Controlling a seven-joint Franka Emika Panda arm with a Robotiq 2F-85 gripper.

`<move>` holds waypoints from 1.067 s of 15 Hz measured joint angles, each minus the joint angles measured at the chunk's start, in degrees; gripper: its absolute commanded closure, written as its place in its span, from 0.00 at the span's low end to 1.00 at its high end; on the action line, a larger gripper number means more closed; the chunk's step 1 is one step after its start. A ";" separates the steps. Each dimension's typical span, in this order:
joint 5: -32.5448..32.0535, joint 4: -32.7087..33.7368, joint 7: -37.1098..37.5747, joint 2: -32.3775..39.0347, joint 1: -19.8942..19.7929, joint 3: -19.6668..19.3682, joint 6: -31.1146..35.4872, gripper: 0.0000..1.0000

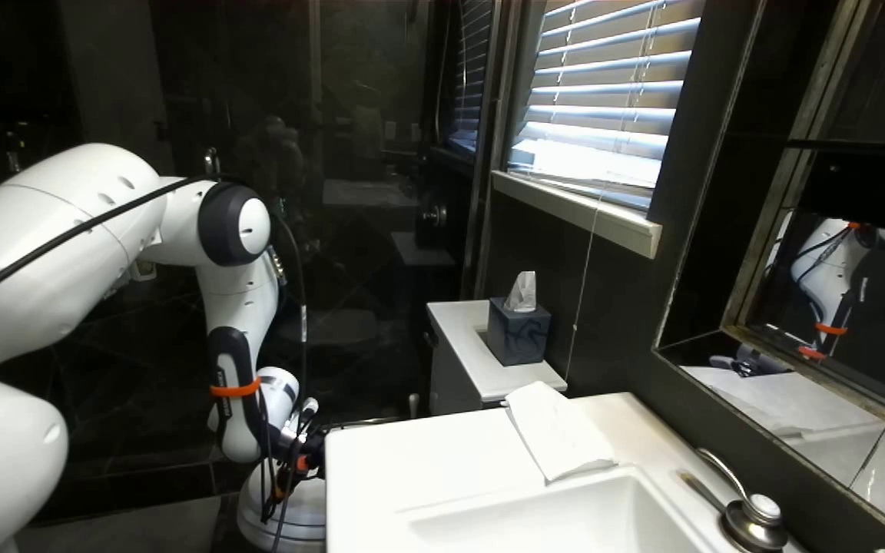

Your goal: Remove the tissue from the tissue holder on the floor on the right and put it on the toilet tank

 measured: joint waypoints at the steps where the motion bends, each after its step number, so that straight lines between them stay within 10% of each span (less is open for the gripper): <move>1: -0.12 0.00 0.15 -0.29 0.00 0.18 0.00 0.38; 16: -0.61 2.89 1.59 -3.32 0.01 1.14 0.00 0.51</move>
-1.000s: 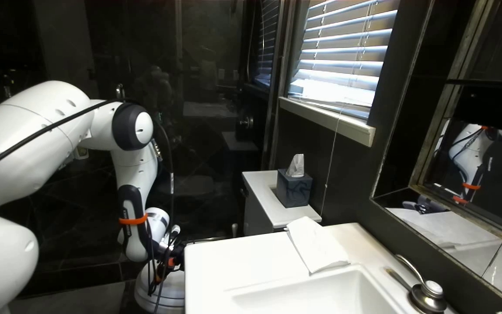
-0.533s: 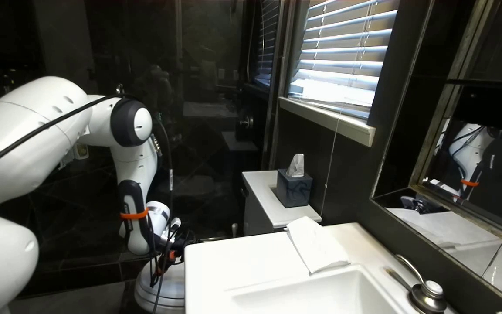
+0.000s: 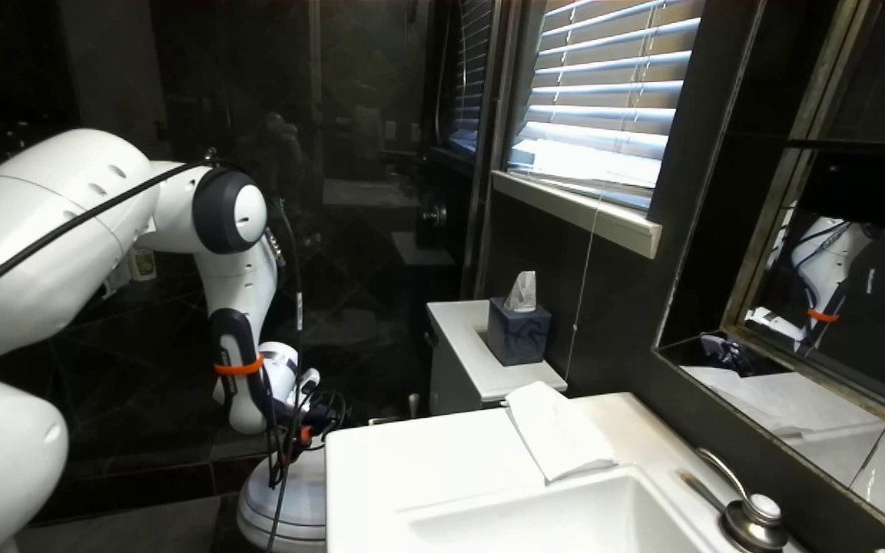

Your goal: Remove the tissue from the tissue holder on the floor on the right and put it on the toilet tank

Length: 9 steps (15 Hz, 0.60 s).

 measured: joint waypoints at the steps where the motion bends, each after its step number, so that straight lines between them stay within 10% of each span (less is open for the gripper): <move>1: 0.00 0.15 0.13 -0.02 0.01 0.07 0.00 0.53; 9: -0.30 0.74 2.06 -1.82 0.13 0.55 0.02 0.53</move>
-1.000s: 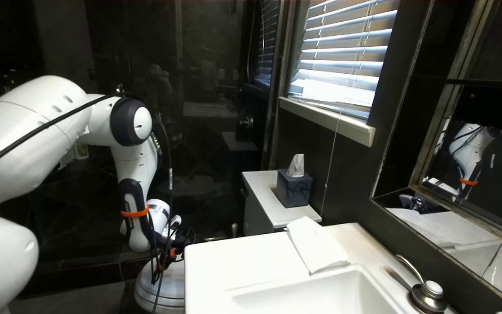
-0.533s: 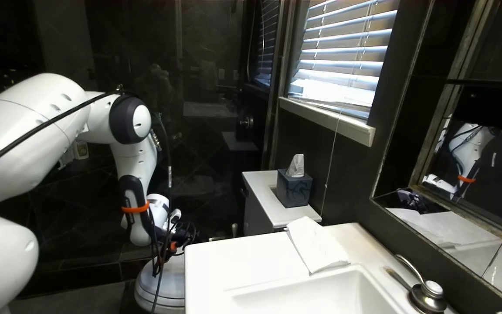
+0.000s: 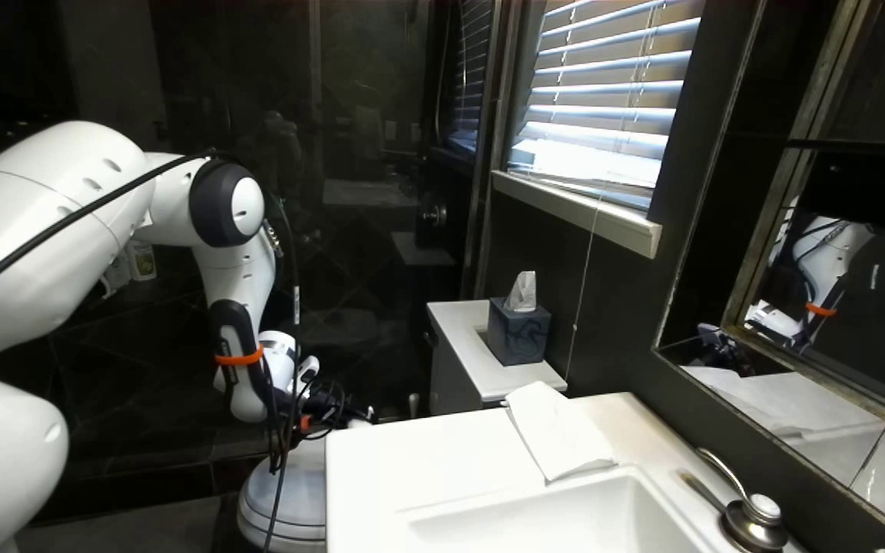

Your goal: Remove the tissue from the tissue holder on the floor on the right and put it on the toilet tank

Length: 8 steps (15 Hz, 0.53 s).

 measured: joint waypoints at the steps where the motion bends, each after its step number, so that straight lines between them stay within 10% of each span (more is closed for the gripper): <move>1: -0.15 0.01 0.27 -0.32 0.02 0.07 0.00 0.54; 8: -2.94 -0.01 4.13 -2.63 0.10 1.08 0.17 0.93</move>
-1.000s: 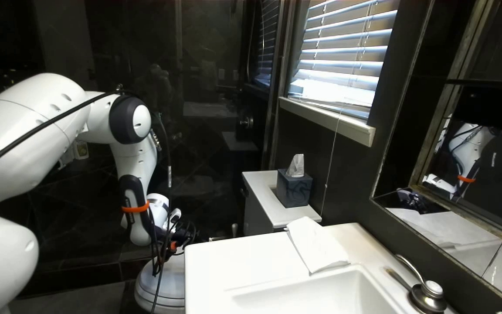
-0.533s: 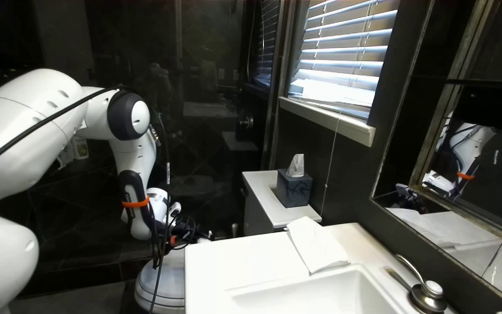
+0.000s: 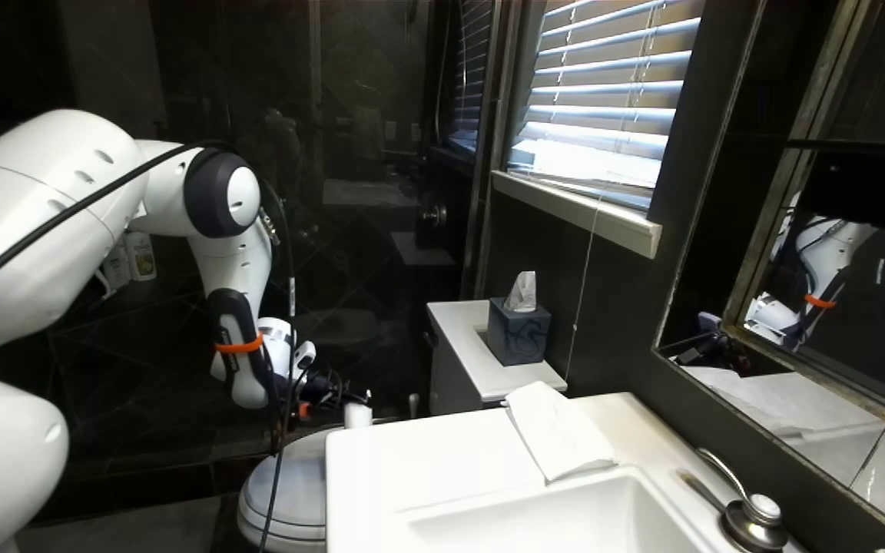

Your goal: Remove the tissue from the tissue holder on the floor on the right and put it on the toilet tank

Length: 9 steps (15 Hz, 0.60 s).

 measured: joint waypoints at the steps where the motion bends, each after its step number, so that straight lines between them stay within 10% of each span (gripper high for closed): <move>1: -1.15 -0.01 1.52 -0.48 0.00 0.13 0.19 0.97; 8: -13.23 -0.49 16.18 -9.08 -0.35 0.18 1.01 0.94; 9: -15.60 -0.69 17.63 -10.97 -0.41 -0.06 0.85 0.78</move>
